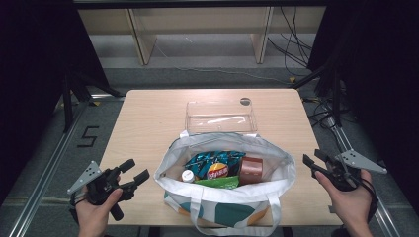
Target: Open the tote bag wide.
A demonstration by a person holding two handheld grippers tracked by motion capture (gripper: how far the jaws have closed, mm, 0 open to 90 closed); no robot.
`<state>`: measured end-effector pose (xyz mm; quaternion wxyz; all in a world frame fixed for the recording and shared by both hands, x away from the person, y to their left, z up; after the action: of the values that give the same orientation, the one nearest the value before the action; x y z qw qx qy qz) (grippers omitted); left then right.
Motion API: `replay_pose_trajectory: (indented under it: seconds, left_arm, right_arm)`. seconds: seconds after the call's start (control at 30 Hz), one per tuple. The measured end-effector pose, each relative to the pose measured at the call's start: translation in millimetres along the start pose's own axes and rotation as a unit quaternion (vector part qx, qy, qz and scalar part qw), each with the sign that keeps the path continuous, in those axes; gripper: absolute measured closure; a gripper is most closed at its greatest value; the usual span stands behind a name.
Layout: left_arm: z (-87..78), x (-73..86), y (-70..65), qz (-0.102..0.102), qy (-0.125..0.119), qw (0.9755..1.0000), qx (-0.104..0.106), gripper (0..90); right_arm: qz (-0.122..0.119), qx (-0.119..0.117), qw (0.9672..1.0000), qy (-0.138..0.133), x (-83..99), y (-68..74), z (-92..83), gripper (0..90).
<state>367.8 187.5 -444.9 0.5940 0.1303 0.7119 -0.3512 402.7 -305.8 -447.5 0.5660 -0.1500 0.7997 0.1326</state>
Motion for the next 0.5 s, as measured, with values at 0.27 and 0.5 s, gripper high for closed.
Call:
replay_pose_trajectory:
  seconds: [0.27,0.5]
  left_arm:
    - [2.2,-27.4,-27.4,0.015,-0.024,0.9992,0.029,25.4]
    - [15.1,-37.1,-64.7,0.036,0.000,0.9965,0.075,31.2]
  right_arm:
    - [-0.003,-0.019,0.9981,-0.059,-37.1,20.0,-21.5,58.5]
    - [-0.017,-0.097,0.9907,-0.095,-66.8,65.1,-38.8,58.0]
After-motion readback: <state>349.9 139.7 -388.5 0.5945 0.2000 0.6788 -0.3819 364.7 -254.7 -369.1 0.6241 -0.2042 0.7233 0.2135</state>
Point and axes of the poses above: each handheld gripper's, and its own axes: z roughly forward along the jaws, x roughly out of its underside, y roughly to its left, the point moved 10 cm from there along z, roughly forward along the jaws, and after that the axes turned 4 degrees about -y, right-handed, at the moved point
